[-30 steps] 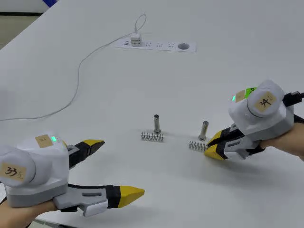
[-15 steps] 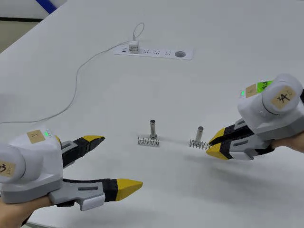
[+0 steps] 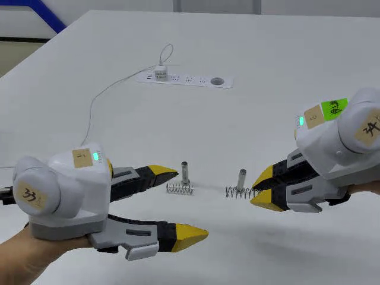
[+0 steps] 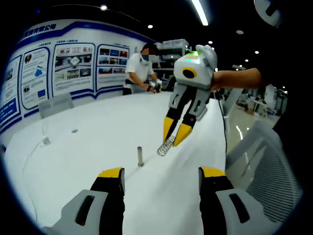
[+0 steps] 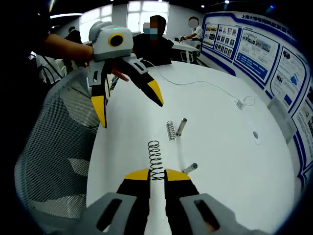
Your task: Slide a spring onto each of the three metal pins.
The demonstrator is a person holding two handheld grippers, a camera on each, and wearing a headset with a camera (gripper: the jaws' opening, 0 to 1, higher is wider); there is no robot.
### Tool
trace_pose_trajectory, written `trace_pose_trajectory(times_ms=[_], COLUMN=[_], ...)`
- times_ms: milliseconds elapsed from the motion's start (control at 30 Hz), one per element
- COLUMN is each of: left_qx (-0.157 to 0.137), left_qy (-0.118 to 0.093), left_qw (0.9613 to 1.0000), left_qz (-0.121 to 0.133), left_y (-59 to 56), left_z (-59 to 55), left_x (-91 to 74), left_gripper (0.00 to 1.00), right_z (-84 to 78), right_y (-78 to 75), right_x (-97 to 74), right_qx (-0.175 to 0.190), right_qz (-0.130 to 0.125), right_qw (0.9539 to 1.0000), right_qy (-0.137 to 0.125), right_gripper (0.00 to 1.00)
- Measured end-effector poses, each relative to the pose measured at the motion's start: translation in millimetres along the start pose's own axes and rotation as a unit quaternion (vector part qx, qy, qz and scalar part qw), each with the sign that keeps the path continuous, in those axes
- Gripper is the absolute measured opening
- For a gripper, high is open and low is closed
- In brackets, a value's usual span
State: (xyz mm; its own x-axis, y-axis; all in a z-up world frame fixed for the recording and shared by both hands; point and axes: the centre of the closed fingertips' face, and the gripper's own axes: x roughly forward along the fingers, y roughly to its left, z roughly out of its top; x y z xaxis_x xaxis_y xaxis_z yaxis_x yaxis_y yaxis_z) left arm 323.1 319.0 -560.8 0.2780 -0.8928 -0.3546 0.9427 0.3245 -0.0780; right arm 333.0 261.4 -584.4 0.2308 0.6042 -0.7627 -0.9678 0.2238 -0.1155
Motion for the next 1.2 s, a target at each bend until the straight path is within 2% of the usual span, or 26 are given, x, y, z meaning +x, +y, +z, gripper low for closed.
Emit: trace_pose_trajectory(times_ms=[133,200,300,533,733,933,1067,1200], left_qx=[0.021,0.042,0.046,0.063,0.083,0.091,0.105,0.108], left_qy=[0.0,-0.009,-0.018,-0.003,0.005,0.012,0.012,0.015], left_qw=[0.9996,0.9988,0.9982,0.9964,0.9949,0.9943,0.9935,0.9928], left_qz=[-0.017,-0.026,-0.034,-0.056,-0.058,-0.055,-0.042,-0.048], left_y=[-3.7,-6.5,-9.1,-19.7,-21.6,-20.0,-16.2,-18.8], left_z=[9.2,16.7,23.9,23.2,24.1,23.1,24.2,24.3], left_x=[9.8,13.7,19.2,26.8,27.4,26.1,25.2,25.4], left_gripper=[0.55,0.5,0.41,0.38,0.24,0.21,0.2,0.16], right_z=[3.8,6.9,10.8,20.8,28.8,34.0,34.9,35.0], right_y=[3.7,7.1,10.1,14.3,19.8,22.0,20.6,20.8], right_x=[-1.9,-4.1,-8.5,-15.6,-15.4,-16.4,-17.2,-17.6], right_qx=[-0.001,-0.005,-0.013,-0.027,-0.037,-0.044,-0.045,-0.043], right_qz=[0.004,0.006,0.006,0.009,0.016,0.021,0.017,0.017], right_qw=[0.9999,0.9999,0.9998,0.9995,0.999,0.9986,0.9986,0.9987], right_qy=[-0.01,-0.013,-0.013,-0.015,-0.019,-0.021,-0.021,-0.021], right_gripper=[0.11,0.11,0.11,0.11,0.11,0.11,0.11,0.11])
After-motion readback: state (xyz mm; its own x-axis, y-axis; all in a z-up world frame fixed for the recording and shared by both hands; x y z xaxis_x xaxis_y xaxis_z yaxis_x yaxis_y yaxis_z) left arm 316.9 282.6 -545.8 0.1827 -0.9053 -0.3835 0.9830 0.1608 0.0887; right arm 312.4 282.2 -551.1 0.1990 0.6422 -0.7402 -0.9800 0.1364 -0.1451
